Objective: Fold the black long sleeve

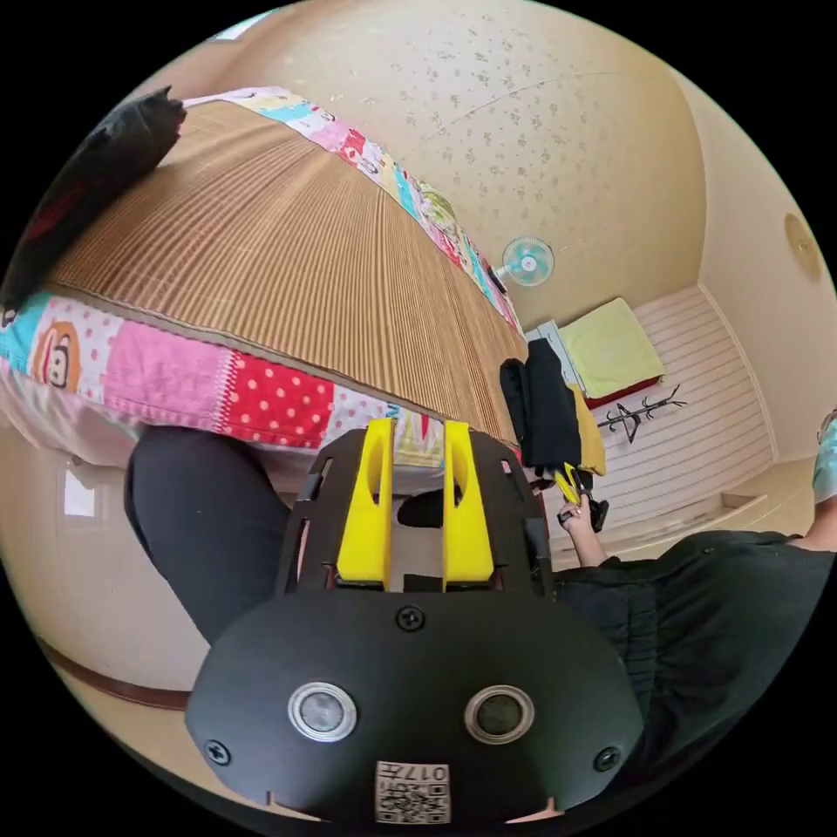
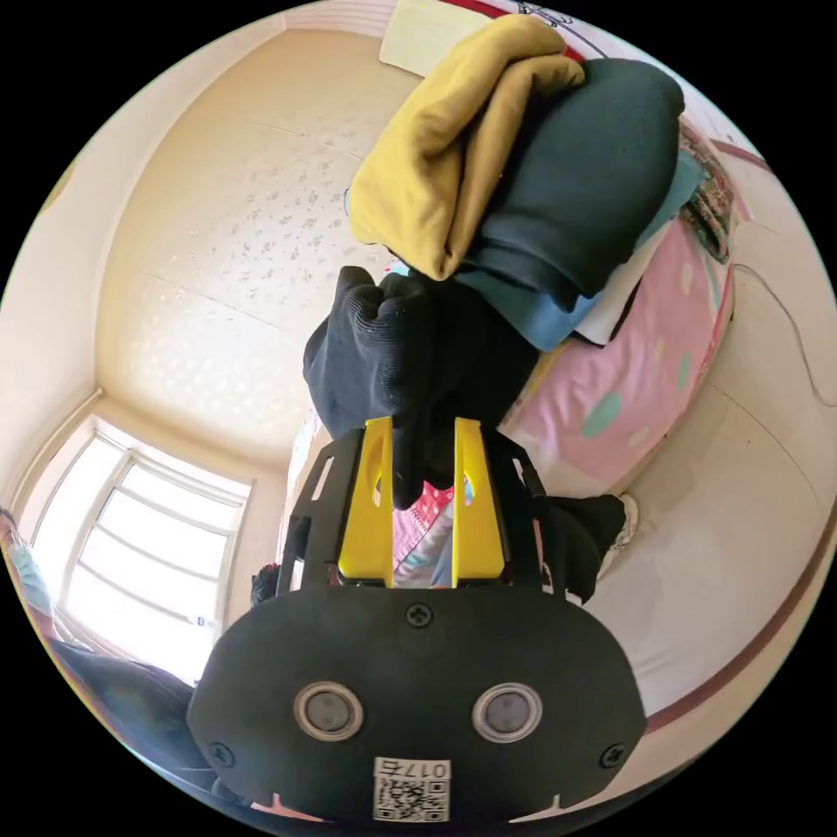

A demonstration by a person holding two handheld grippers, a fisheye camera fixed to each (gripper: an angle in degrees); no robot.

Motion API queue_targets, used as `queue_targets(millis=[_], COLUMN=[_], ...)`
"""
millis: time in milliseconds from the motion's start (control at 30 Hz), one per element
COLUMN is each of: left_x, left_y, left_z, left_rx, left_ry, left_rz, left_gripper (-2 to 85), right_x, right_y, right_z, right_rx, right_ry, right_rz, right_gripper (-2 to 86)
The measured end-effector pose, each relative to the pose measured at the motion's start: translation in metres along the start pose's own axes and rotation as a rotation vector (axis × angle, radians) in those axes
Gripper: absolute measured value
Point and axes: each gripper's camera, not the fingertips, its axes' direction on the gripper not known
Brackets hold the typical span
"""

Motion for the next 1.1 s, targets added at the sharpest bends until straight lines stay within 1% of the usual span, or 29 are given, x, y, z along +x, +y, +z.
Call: queue_targets(millis=[67, 100, 167, 200, 233, 267, 333, 400, 433, 467, 500, 533, 567, 600, 667, 700, 767, 800, 833, 867, 900, 933, 967, 1000, 1067, 1100], left_x=[-0.017, -0.023, -0.050, -0.057, -0.070, -0.077, -0.085, -0.101, -0.118, -0.126, -0.124, -0.118, -0.110, -0.104, -0.057, -0.041, 0.027, 0.042, 0.066, 0.080, 0.084, 0.087, 0.086, 0.085, 0.076, 0.076], left_y=[-0.023, -0.030, -0.066, -0.075, -0.092, -0.105, -0.127, -0.153, -0.171, -0.179, -0.180, -0.181, -0.183, -0.183, -0.188, -0.187, -0.170, -0.164, -0.148, -0.132, -0.124, -0.106, -0.088, -0.079, -0.036, -0.026], left_z=[-0.045, -0.057, -0.099, -0.109, -0.130, -0.148, -0.161, -0.153, -0.136, -0.125, -0.123, -0.124, -0.129, -0.132, -0.134, -0.133, -0.122, -0.116, -0.099, -0.078, -0.065, -0.035, 0.000, 0.017, 0.089, 0.103], left_rx=[0.151, 0.185, 0.292, 0.312, 0.370, 0.445, 0.509, 0.446, 0.338, 0.290, 0.296, 0.319, 0.351, 0.370, 0.385, 0.379, 0.349, 0.334, 0.296, 0.256, 0.235, 0.185, 0.109, 0.067, -0.160, -0.220], left_ry=[-0.139, -0.168, -0.294, -0.332, -0.389, -0.416, -0.454, -0.484, -0.475, -0.513, -0.549, -0.530, -0.416, -0.331, -0.025, 0.035, 0.218, 0.256, 0.344, 0.427, 0.460, 0.505, 0.507, 0.492, 0.370, 0.333], left_rz=[-0.035, -0.050, -0.107, -0.136, -0.194, -0.216, -0.224, -0.248, -0.304, -0.358, -0.373, -0.367, -0.347, -0.320, -0.089, -0.013, 0.273, 0.330, 0.418, 0.446, 0.436, 0.384, 0.320, 0.289, 0.135, 0.119], left_gripper=[9.4, 9.6, 12.8, 13.6, 15.0, 16.5, 16.7, 16.0, 15.2, 13.0, 11.3, 8.1, 5.2, 4.8, 3.9, 3.8, 3.8, 3.8, 3.8, 3.9, 3.9, 3.8, 3.9, 3.9, 3.9, 3.9], right_x=[-0.012, -0.016, -0.038, -0.044, -0.055, -0.064, -0.071, -0.071, -0.069, -0.065, -0.062, -0.057, -0.054, -0.053, -0.057, -0.059, -0.074, -0.078, -0.090, -0.102, -0.109, -0.122, -0.134, -0.139, -0.155, -0.158], right_y=[0.007, 0.009, 0.012, 0.013, 0.014, 0.016, 0.020, 0.026, 0.030, 0.033, 0.035, 0.037, 0.038, 0.039, 0.040, 0.040, 0.039, 0.039, 0.039, 0.040, 0.041, 0.044, 0.048, 0.051, 0.068, 0.074], right_z=[-0.005, -0.005, 0.000, 0.004, 0.011, 0.018, 0.027, 0.033, 0.036, 0.040, 0.041, 0.043, 0.044, 0.044, 0.044, 0.045, 0.052, 0.056, 0.065, 0.077, 0.084, 0.101, 0.119, 0.129, 0.173, 0.186], right_rx=[0.060, 0.072, 0.093, 0.090, 0.081, 0.075, 0.075, 0.092, 0.108, 0.119, 0.122, 0.128, 0.138, 0.143, 0.152, 0.152, 0.141, 0.134, 0.114, 0.082, 0.063, 0.016, -0.044, -0.077, -0.210, -0.250], right_ry=[0.087, 0.104, 0.175, 0.190, 0.215, 0.222, 0.186, 0.130, 0.096, 0.066, 0.053, 0.023, -0.004, -0.012, 0.012, 0.026, 0.058, 0.062, 0.067, 0.072, 0.073, 0.069, 0.054, 0.045, -0.020, -0.040], right_rz=[0.032, 0.026, -0.022, -0.040, -0.068, -0.082, -0.081, -0.058, -0.038, -0.014, 0.001, 0.027, 0.038, 0.040, 0.021, 0.011, -0.056, -0.079, -0.130, -0.188, -0.218, -0.281, -0.343, -0.369, -0.460, -0.478], right_gripper=[9.7, 9.7, 9.6, 9.6, 9.6, 9.5, 9.5, 9.4, 9.4, 9.3, 9.3, 9.3, 9.2, 9.1, 9.0, 9.0, 9.0, 9.0, 9.0, 9.1, 9.1, 9.2, 9.3, 9.4, 9.7, 9.7])
